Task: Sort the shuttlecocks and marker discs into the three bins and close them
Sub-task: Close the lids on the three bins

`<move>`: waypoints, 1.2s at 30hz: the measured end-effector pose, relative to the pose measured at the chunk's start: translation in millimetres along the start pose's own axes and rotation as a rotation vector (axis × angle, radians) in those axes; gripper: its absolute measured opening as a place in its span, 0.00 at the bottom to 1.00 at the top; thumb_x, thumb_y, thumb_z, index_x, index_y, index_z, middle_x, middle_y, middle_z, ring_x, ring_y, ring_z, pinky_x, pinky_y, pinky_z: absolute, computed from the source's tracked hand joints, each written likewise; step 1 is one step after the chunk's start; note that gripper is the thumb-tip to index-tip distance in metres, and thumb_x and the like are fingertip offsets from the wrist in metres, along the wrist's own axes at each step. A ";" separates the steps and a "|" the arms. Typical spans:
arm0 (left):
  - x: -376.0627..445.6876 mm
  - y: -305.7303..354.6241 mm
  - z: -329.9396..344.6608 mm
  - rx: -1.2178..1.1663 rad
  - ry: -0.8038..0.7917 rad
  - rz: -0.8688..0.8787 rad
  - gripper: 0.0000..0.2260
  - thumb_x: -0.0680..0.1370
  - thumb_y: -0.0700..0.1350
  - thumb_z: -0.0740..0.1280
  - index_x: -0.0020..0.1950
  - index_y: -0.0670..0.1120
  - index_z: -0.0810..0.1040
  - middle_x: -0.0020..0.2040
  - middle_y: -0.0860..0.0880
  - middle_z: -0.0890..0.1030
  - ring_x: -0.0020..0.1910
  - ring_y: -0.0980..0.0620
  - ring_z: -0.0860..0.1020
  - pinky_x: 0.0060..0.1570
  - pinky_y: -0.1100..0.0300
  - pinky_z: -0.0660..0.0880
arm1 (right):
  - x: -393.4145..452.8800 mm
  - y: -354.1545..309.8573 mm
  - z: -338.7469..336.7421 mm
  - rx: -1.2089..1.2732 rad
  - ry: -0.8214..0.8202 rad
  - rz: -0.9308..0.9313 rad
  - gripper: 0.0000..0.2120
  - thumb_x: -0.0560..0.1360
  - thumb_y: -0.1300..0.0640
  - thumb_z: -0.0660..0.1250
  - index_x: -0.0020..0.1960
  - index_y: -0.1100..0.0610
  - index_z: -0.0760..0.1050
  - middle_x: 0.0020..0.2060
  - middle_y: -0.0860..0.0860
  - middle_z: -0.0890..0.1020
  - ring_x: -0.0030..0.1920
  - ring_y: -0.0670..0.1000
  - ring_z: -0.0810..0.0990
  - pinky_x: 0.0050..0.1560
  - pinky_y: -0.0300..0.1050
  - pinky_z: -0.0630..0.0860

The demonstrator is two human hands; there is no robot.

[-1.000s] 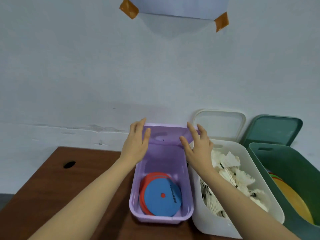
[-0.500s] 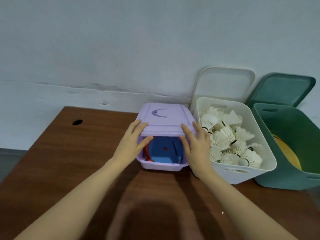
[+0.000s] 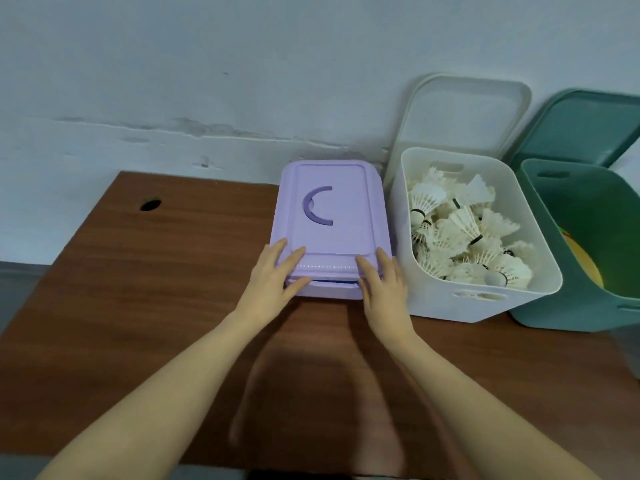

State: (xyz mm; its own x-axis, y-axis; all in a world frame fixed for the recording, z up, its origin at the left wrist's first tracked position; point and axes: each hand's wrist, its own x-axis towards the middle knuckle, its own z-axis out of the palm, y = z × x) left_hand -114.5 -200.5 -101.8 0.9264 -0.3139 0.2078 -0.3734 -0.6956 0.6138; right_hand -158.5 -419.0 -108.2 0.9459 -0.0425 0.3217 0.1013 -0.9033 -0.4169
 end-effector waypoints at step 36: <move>-1.0 -29.5 -12.8 0.107 -0.003 0.151 0.22 0.73 0.58 0.63 0.63 0.48 0.77 0.66 0.44 0.74 0.65 0.34 0.70 0.60 0.41 0.69 | -19.5 -32.7 18.2 -0.012 0.109 0.211 0.16 0.76 0.47 0.59 0.63 0.49 0.69 0.70 0.60 0.66 0.68 0.63 0.66 0.63 0.61 0.63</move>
State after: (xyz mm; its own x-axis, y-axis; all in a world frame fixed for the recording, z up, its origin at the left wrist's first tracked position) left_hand -103.7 -171.4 -110.3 0.8591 -0.4222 0.2891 -0.5117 -0.7050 0.4910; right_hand -174.7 -380.9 -116.3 0.9067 -0.2761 0.3189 -0.0991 -0.8743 -0.4751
